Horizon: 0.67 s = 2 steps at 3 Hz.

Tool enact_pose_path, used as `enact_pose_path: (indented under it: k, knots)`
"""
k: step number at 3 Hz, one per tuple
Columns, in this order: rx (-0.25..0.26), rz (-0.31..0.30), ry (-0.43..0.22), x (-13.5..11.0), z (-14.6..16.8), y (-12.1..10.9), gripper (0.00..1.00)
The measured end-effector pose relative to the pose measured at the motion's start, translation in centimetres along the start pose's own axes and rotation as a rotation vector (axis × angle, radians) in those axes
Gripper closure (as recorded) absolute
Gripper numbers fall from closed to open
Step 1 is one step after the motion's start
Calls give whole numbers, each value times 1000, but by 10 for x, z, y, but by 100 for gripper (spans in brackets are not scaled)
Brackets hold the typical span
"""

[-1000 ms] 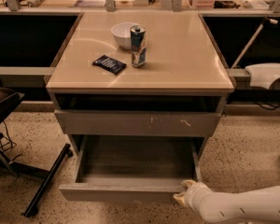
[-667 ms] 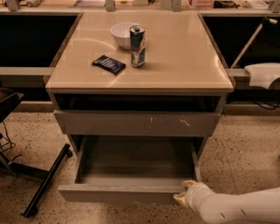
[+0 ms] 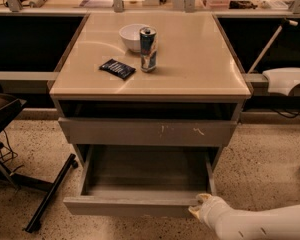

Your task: Open middle drawer

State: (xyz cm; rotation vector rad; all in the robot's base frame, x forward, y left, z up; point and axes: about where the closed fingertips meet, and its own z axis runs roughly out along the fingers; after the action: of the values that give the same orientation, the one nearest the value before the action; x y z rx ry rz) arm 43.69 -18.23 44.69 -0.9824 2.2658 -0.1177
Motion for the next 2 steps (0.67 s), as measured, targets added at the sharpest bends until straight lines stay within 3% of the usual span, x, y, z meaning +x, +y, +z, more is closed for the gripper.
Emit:
enact_pose_path:
  k: [1,2]
  knots:
    - [-22,-12,9,13,-11,24,100]
    - [-22,-12,9,9,-14,22,100]
